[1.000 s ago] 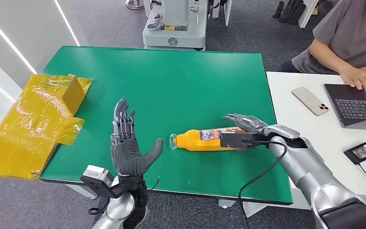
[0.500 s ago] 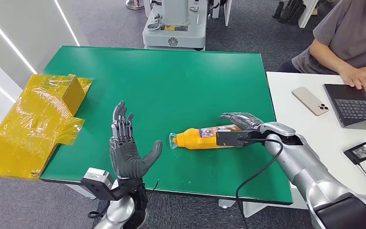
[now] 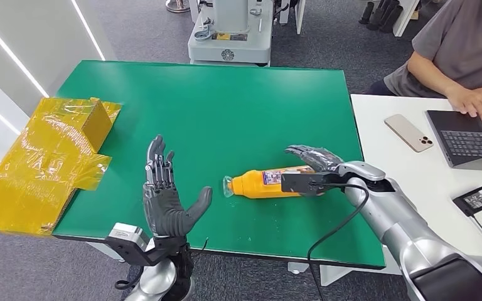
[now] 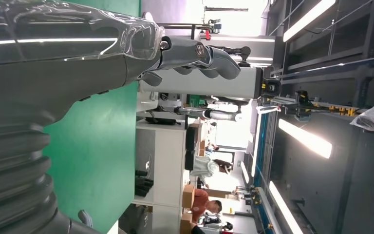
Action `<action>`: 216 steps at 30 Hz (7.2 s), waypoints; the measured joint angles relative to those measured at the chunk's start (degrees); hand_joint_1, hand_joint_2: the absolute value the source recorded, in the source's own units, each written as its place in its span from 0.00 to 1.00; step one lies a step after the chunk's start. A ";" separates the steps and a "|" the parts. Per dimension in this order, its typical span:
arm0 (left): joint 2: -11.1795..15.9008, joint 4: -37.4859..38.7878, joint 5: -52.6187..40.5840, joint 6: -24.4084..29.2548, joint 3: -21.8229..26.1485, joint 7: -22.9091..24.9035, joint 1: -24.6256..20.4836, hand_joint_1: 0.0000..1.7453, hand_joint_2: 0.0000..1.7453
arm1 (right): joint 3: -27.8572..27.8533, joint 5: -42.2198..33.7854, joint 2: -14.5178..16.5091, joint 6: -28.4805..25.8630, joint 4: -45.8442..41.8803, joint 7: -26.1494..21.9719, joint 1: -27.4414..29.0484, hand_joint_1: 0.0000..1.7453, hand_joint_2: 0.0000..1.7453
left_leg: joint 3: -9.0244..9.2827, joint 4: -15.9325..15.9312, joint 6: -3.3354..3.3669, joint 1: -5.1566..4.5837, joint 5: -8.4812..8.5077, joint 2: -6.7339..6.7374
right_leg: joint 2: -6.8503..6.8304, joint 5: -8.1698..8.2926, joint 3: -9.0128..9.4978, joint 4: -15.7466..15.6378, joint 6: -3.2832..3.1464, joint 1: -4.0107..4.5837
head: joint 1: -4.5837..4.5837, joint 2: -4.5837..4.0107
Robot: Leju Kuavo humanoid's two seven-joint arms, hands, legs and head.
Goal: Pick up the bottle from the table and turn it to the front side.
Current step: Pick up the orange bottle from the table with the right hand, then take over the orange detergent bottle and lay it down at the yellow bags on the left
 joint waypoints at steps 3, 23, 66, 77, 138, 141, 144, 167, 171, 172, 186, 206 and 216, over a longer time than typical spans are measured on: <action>0.02 0.00 0.09 0.14 0.00 0.01 0.00 0.00 1.00 | 0.00 -0.10 0.03 -0.01 0.00 0.10 0.19 0.00 1.00 | 0.00 0.00 0.00 0.00 0.00 0.00 | 0.00 0.00 0.00 0.00 0.00 0.00 | 0.00 0.00; 0.32 -0.69 0.58 0.89 0.00 -0.13 0.13 0.00 1.00 | 0.37 -0.87 0.35 -0.86 0.20 0.75 1.98 0.00 1.00 | 0.00 0.00 0.00 0.00 0.00 0.00 | 0.00 0.00 0.00 0.00 0.00 0.00 | 0.00 0.00; 0.48 -3.05 -1.08 0.66 1.31 -0.35 3.02 0.00 1.00 | -1.39 0.03 1.92 -18.47 -2.40 -1.02 5.58 1.00 1.00 | 0.01 -0.01 0.00 0.00 0.00 0.01 | 0.01 0.00 0.01 0.02 0.00 0.01 | -0.01 0.00; 0.27 -3.72 -1.18 1.67 1.40 -0.43 3.22 0.00 1.00 | -10.18 -2.04 5.50 -40.33 -13.80 -0.43 12.16 1.00 1.00 | 0.01 -0.01 0.00 0.01 0.00 0.00 | -0.01 -0.01 0.00 0.01 0.00 0.01 | -0.01 0.00; -1.72 11.98 10.91 -21.53 -4.44 11.90 -15.76 0.00 1.00 | -15.63 -1.79 12.03 -37.02 -32.49 -9.72 30.08 1.00 1.00 | 0.02 -0.02 -0.01 0.00 0.01 0.04 | 0.03 0.00 -0.03 0.01 -0.01 0.00 | -0.01 0.00; -1.70 12.04 10.55 -21.16 -4.44 11.93 -15.68 0.00 1.00 | -15.10 -1.44 12.03 -34.49 -31.46 -9.85 29.65 1.00 1.00 | 0.01 -0.02 -0.01 0.00 0.01 0.04 | 0.03 0.00 -0.03 0.01 -0.01 0.01 | 0.00 0.00; -1.64 12.30 10.16 -20.92 -4.44 11.94 -15.61 0.00 1.00 | -14.41 -0.88 12.03 -33.13 -30.45 -9.98 29.43 1.00 1.00 | 0.01 -0.02 -0.01 0.00 0.00 0.03 | 0.02 0.00 -0.03 0.01 -0.01 0.01 | -0.01 0.00; -1.49 12.44 7.40 -16.96 -4.46 10.87 -13.83 1.00 1.00 | -14.02 -0.05 12.07 -28.51 -27.12 -9.00 28.00 1.00 1.00 | 0.00 -0.02 -0.01 0.00 0.00 0.03 | 0.02 0.00 -0.03 0.01 -0.01 0.01 | 0.00 0.00; -1.38 12.44 7.42 -16.82 -4.46 10.82 -13.82 1.00 1.00 | -14.03 -0.28 12.07 -28.52 -26.99 -9.13 28.00 1.00 1.00 | 0.00 -0.02 -0.01 0.00 0.01 0.03 | 0.02 0.00 -0.03 0.01 -0.01 0.01 | 0.00 0.00; -1.37 12.44 7.49 -16.77 -4.45 10.80 -13.82 1.00 1.00 | -14.03 -0.34 12.07 -28.53 -26.99 -9.20 28.00 1.00 1.00 | 0.00 -0.02 -0.01 0.00 0.01 0.03 | 0.02 0.00 -0.03 0.02 -0.01 0.01 | 0.00 0.00; -0.96 12.44 8.16 -15.99 -4.28 10.39 -13.80 1.00 1.00 | -14.07 0.27 12.07 -30.72 -26.95 -8.52 28.29 0.00 1.00 | 0.00 -0.02 -0.01 0.00 0.01 0.03 | 0.02 0.00 -0.03 0.02 -0.01 0.01 | 0.00 0.00; -0.80 11.38 7.96 -12.27 -4.25 9.81 -10.38 1.00 1.00 | -14.32 -13.58 12.20 -43.74 -46.42 -7.19 36.92 0.00 1.00 | -0.05 -0.03 -0.01 0.00 0.00 0.04 | 0.02 -0.02 -0.10 0.00 -0.01 0.01 | -0.01 0.00; -0.33 10.43 7.49 -11.72 -3.15 9.78 -9.93 1.00 1.00 | -14.55 -21.27 11.88 -45.96 -58.56 -11.97 43.25 0.00 1.00 | -0.05 -0.04 -0.01 0.01 0.00 0.02 | 0.01 -0.03 -0.10 0.01 -0.01 0.01 | 0.00 0.00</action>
